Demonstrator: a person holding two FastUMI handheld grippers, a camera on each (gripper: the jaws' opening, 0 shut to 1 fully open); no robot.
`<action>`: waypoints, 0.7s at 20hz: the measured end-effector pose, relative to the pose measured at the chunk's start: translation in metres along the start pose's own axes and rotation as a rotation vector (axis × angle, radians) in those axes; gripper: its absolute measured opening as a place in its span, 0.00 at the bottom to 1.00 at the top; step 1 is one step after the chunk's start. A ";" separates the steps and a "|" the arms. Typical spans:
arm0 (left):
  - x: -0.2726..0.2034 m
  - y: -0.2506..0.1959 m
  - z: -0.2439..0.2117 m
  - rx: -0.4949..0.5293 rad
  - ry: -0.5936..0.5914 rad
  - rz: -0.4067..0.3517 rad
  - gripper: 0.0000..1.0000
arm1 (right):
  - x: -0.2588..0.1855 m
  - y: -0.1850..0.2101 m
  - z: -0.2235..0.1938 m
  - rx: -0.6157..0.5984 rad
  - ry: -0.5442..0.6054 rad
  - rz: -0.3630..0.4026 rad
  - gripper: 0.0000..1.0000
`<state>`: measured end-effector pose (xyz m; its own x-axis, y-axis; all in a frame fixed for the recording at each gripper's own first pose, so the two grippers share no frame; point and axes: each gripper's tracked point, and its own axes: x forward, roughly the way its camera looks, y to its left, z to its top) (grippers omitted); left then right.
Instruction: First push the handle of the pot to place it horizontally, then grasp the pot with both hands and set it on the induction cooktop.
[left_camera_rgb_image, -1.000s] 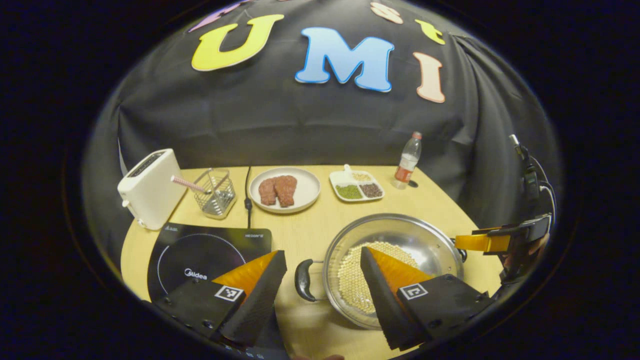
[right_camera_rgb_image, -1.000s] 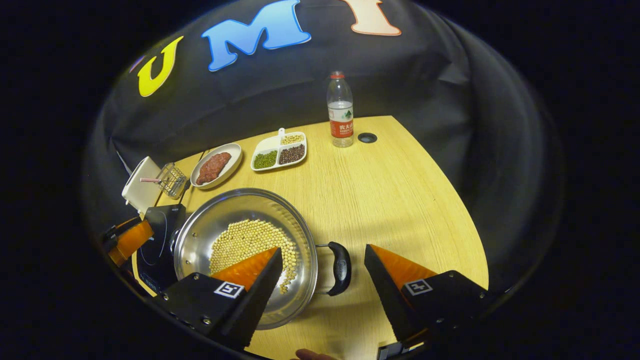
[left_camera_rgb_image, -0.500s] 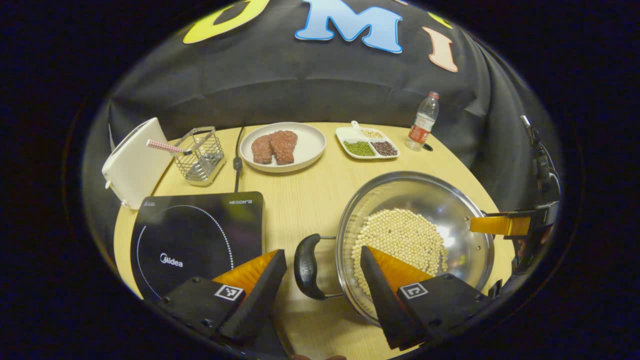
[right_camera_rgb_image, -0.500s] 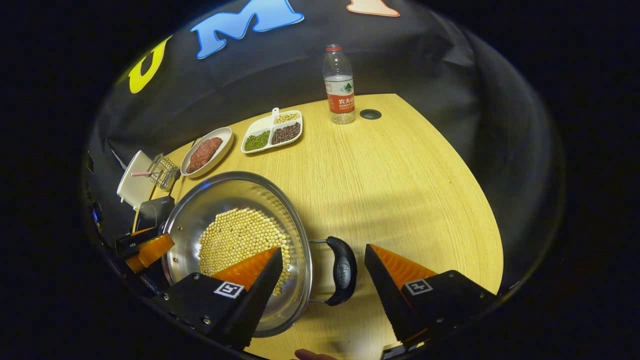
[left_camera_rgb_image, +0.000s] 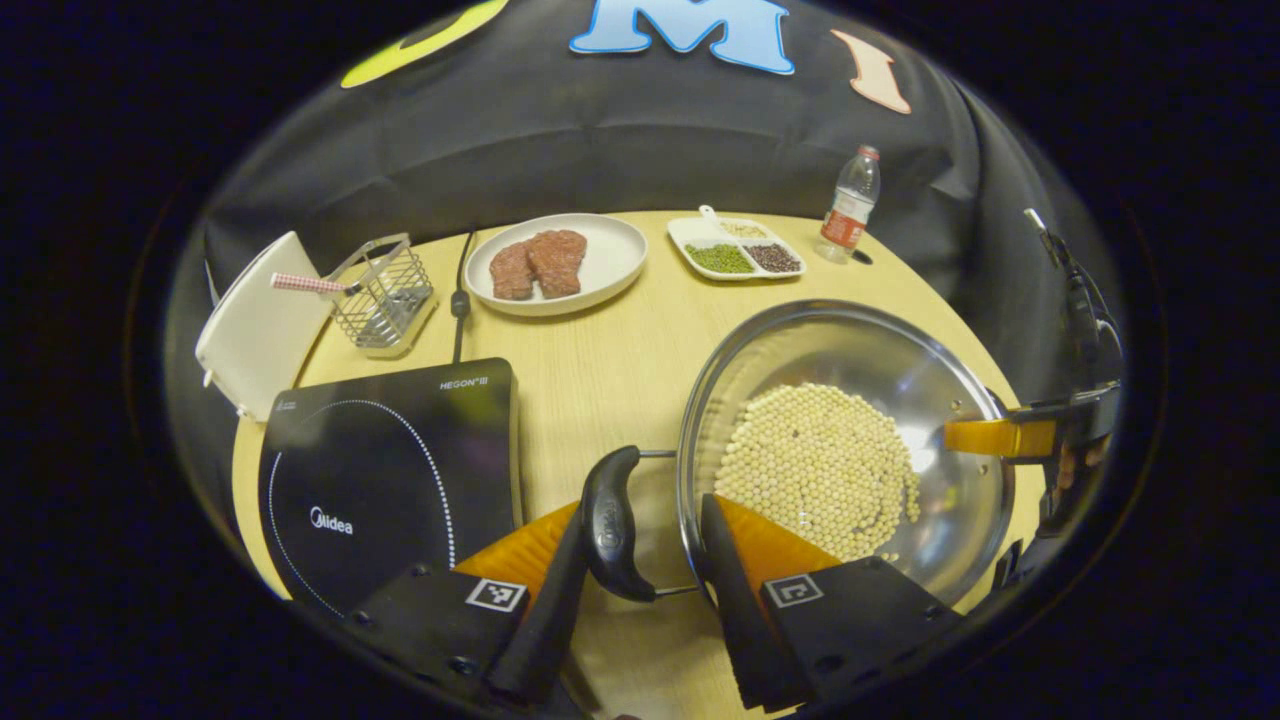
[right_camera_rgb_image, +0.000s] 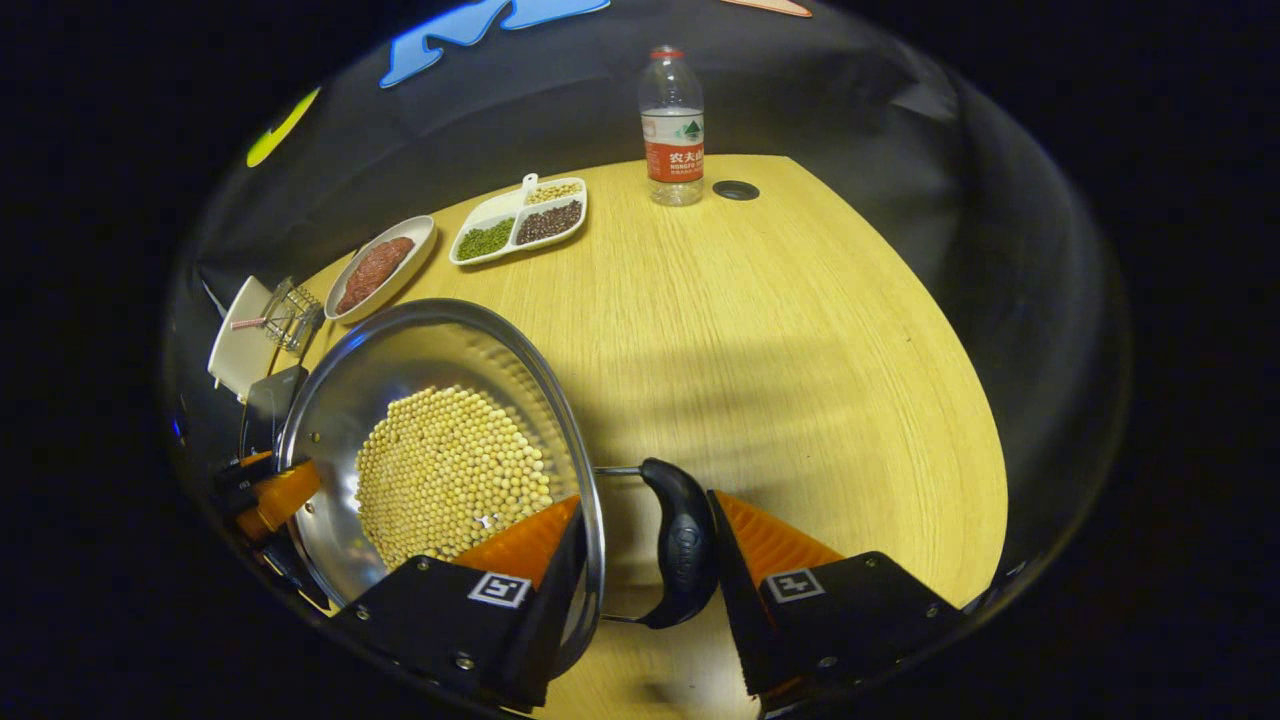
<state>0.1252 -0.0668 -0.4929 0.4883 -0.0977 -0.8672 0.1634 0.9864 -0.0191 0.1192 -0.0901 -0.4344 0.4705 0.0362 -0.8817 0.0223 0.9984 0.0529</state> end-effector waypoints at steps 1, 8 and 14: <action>0.000 0.000 -0.001 -0.006 0.012 -0.003 0.70 | 0.001 0.001 -0.002 0.010 0.010 0.005 0.66; 0.001 0.000 -0.001 -0.009 0.047 0.000 0.62 | 0.001 0.003 -0.004 0.051 0.037 0.031 0.53; -0.008 -0.001 0.000 -0.014 0.031 -0.023 0.60 | -0.021 0.005 -0.001 0.029 0.023 -0.010 0.53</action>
<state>0.1213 -0.0671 -0.4859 0.4582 -0.1167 -0.8812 0.1619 0.9857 -0.0464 0.1085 -0.0863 -0.4165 0.4501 0.0275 -0.8925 0.0527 0.9970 0.0573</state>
